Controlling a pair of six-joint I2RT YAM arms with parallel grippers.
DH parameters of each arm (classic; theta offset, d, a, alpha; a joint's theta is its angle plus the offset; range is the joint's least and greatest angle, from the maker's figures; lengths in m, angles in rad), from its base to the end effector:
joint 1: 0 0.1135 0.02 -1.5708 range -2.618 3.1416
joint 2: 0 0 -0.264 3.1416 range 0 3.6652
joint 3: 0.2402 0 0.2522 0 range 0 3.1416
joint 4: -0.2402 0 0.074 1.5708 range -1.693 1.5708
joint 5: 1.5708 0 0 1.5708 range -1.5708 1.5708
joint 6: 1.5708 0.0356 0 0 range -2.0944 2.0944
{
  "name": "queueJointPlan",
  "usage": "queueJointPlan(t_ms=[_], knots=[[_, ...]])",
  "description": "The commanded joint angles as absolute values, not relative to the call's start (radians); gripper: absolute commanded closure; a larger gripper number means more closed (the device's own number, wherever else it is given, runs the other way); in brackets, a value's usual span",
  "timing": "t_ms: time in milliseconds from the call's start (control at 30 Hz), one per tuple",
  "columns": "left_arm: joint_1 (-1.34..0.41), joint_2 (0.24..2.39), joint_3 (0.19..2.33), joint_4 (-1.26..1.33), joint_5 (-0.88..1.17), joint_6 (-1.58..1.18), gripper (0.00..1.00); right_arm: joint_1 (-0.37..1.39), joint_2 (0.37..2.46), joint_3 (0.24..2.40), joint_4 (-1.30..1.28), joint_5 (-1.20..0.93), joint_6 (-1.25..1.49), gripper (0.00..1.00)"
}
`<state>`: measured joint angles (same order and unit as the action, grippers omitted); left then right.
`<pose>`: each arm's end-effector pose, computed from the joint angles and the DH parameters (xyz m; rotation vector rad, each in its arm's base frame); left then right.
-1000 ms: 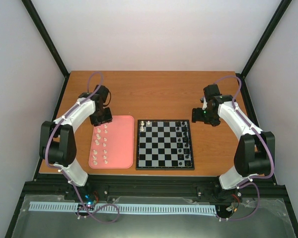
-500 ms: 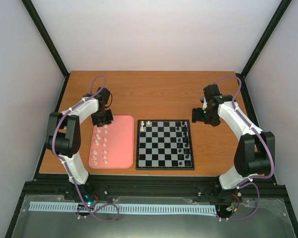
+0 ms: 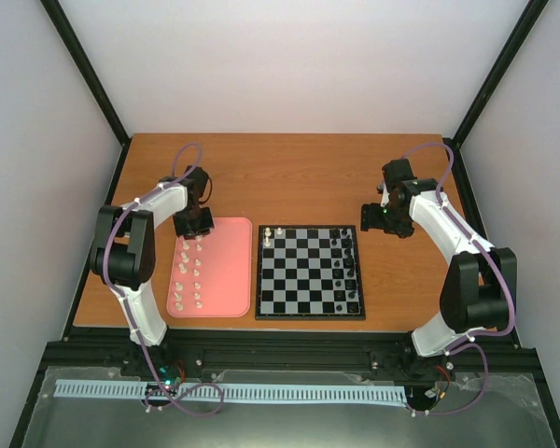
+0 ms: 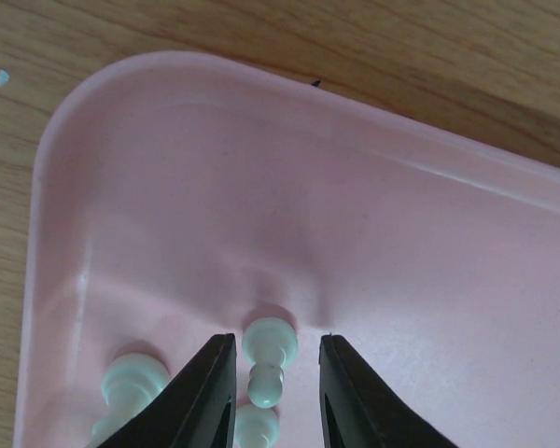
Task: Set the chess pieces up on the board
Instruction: Pick up the chess piece from the storage box.
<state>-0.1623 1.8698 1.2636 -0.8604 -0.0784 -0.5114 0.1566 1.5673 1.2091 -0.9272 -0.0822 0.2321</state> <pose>0.3406 -0.0529 0.1666 -0.5300 2.9699 0.0597 0.2962 0.0497 0.2428 0.0914 2.8696 0.1955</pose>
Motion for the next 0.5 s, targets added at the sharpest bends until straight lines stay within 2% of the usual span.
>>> queueJointPlan(t_ms=[0, 67, 167, 300, 467], knots=[[-0.147, 1.886, 1.301, -0.841, -0.085, -0.493, 0.75, 0.149, 1.556, 1.224, -0.937, -0.062, 0.230, 0.00], [-0.144, 1.891, 1.306, -0.841, -0.086, -0.492, 0.80, 0.149, 1.557, 1.223, -0.939, -0.062, 0.230, 0.00], [-0.143, 1.897, 1.313, -0.844, -0.086, -0.488, 0.82, 0.150, 1.558, 1.226, -0.940, -0.062, 0.230, 0.00], [-0.141, 1.898, 1.316, -0.848, -0.080, -0.485, 0.98, 0.149, 1.561, 1.230, -0.940, -0.062, 0.232, 0.00], [-0.142, 1.847, 1.362, -0.898, -0.059, -0.473, 0.99, 0.149, 1.563, 1.228, -0.936, -0.068, 0.235, 0.00]])
